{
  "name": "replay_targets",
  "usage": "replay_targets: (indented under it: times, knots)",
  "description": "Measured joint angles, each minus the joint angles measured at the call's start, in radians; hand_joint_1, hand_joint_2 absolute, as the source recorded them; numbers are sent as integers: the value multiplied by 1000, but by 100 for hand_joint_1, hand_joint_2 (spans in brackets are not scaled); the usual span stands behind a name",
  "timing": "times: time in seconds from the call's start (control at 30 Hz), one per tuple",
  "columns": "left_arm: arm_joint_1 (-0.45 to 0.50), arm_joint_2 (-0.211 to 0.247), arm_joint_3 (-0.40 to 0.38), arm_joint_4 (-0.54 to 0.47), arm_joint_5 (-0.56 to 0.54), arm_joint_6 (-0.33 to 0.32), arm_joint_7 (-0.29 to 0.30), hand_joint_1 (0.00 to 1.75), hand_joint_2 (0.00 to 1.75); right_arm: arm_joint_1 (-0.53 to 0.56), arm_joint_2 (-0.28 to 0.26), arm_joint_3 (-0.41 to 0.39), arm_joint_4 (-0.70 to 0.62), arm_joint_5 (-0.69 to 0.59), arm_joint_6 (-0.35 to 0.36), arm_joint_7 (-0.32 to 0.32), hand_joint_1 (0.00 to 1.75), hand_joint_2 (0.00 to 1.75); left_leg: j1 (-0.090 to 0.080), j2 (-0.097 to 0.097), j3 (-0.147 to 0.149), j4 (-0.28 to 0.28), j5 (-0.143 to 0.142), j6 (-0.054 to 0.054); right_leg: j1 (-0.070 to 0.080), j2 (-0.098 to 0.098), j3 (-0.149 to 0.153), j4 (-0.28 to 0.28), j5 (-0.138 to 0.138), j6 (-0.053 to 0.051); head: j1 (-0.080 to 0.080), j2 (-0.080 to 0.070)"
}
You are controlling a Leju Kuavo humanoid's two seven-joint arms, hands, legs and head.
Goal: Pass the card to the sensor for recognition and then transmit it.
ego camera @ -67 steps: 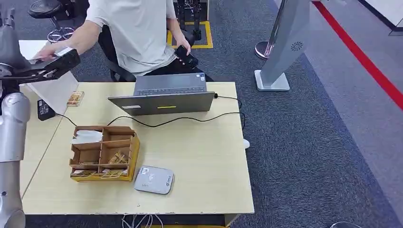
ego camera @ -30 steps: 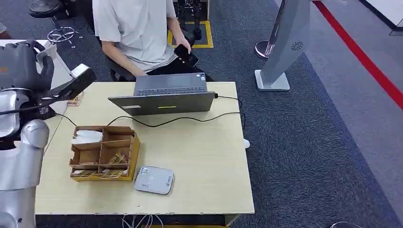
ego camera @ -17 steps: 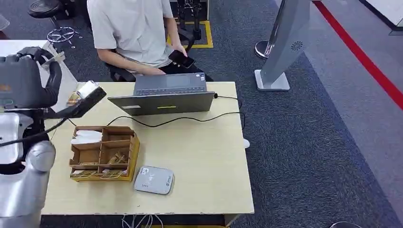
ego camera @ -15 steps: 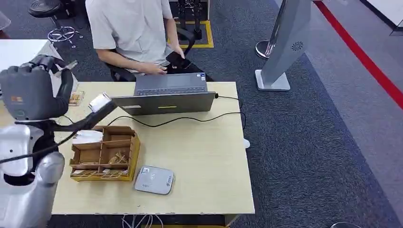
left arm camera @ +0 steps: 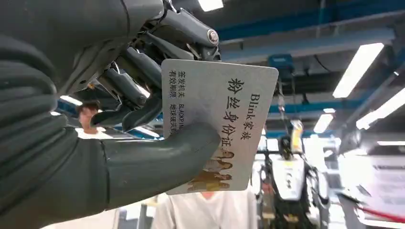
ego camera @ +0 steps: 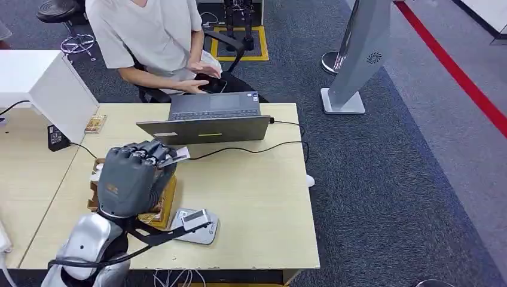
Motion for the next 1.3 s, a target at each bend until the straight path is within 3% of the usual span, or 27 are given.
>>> replay_targets:
  times: [0.27, 0.37, 0.47, 0.63, 0.9, 1.17, 1.3]
  knots:
    - [14, -14, -33, 91, 21, -128, 18, 175, 175, 0, 4, -2, 0, 5, -1, 9, 0, 0, 0, 0, 0, 0, 0, 0, 0, 0, 0, 0, 0, 0, 0, 0]
    - [16, -15, -33, 119, 21, -146, 24, 175, 175, 0, 4, -2, 0, 5, -1, 9, 0, 0, 0, 0, 0, 0, 0, 0, 0, 0, 0, 0, 0, 0, 0, 0]
    - [15, -18, -36, 149, 21, -228, 58, 175, 175, 0, 4, -3, 0, 6, -1, 11, 0, 0, 0, 0, 0, 0, 0, 0, 0, 0, 0, 0, 0, 0, 0, 0]
    - [10, -17, -48, 201, 34, -308, 95, 175, 175, 0, 4, -6, 0, 20, -1, 14, 0, 0, 0, 0, 0, 0, 0, 0, 0, 0, 0, 0, 0, 0, 0, 0]
    - [-1, 3, -60, 229, 78, -385, 106, 175, 175, 1, 4, -8, 1, 22, -1, 16, 0, 0, 0, 0, 0, 0, 0, 0, 0, 0, 0, 0, 0, 0, 0, 0]
    - [-9, 18, -76, 233, 86, -395, 111, 175, 175, 0, 4, -10, 1, 22, -1, 17, 0, 0, 0, 0, 0, 0, 0, 0, 0, 0, 0, 0, 0, 0, 0, 0]
    - [-17, 29, -84, 234, 109, -437, 114, 175, 175, 0, 4, -14, 1, 23, 0, 17, 0, 0, 0, 0, 0, 0, 0, 0, 0, 0, 0, 0, 0, 0, 0, 0]
